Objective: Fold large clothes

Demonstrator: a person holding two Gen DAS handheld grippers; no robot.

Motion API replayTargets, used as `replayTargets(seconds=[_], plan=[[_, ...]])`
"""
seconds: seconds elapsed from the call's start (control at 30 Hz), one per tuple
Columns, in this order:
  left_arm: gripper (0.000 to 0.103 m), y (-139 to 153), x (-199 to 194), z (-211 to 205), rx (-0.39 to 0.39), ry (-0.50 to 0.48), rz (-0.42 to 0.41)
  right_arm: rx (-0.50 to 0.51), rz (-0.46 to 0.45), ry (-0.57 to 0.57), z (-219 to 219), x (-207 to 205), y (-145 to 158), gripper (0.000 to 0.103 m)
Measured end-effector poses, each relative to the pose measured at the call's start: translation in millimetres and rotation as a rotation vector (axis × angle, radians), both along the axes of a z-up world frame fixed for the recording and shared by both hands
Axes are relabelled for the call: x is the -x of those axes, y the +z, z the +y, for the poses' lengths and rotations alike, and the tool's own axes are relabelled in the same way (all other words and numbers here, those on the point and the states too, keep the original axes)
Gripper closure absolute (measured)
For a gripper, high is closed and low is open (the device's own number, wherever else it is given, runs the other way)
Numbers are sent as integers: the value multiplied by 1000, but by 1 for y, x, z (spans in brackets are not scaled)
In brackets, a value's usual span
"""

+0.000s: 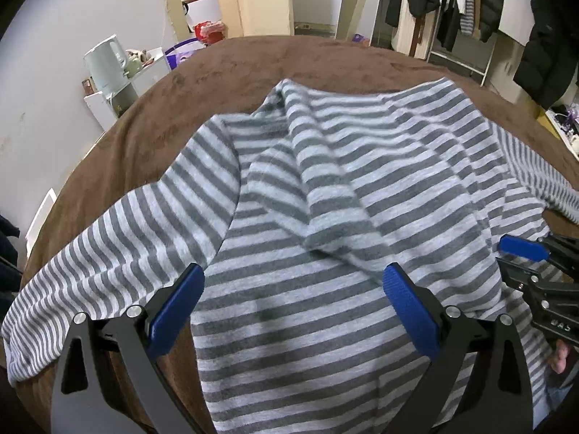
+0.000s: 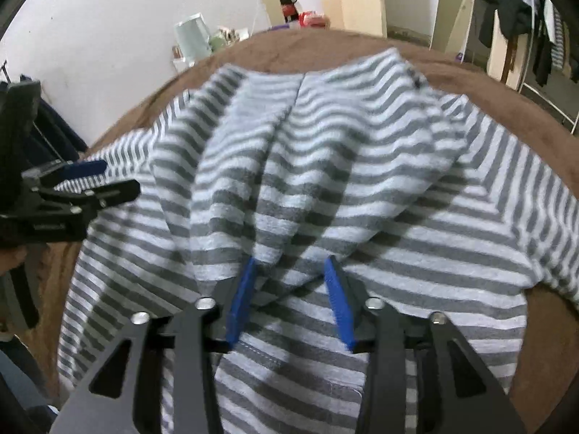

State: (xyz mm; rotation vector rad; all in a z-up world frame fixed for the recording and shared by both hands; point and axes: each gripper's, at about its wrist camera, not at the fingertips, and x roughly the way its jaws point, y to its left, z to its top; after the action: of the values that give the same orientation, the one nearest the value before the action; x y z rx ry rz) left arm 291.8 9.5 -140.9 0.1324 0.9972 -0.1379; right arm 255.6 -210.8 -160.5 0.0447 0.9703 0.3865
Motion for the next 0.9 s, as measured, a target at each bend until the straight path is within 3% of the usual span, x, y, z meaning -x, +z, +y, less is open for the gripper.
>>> replayTargets(seconds=[0.13, 0.2, 0.4, 0.67, 0.9], plan=[[6, 16, -8, -15, 24, -27, -27, -62, -37, -55, -29, 9, 27, 45], [6, 24, -13, -28, 43, -47, -37, -94, -57, -90, -47, 14, 41, 34], [6, 29, -31, -90, 66, -142, -55, -117, -114, -244, -124, 31, 73, 32], [6, 13, -42, -173, 87, -240, -38, -86, -120, -430, -207, 53, 69, 32], [6, -4, -38, -235, 61, -337, -48, -72, -101, -544, -249, 69, 56, 32]])
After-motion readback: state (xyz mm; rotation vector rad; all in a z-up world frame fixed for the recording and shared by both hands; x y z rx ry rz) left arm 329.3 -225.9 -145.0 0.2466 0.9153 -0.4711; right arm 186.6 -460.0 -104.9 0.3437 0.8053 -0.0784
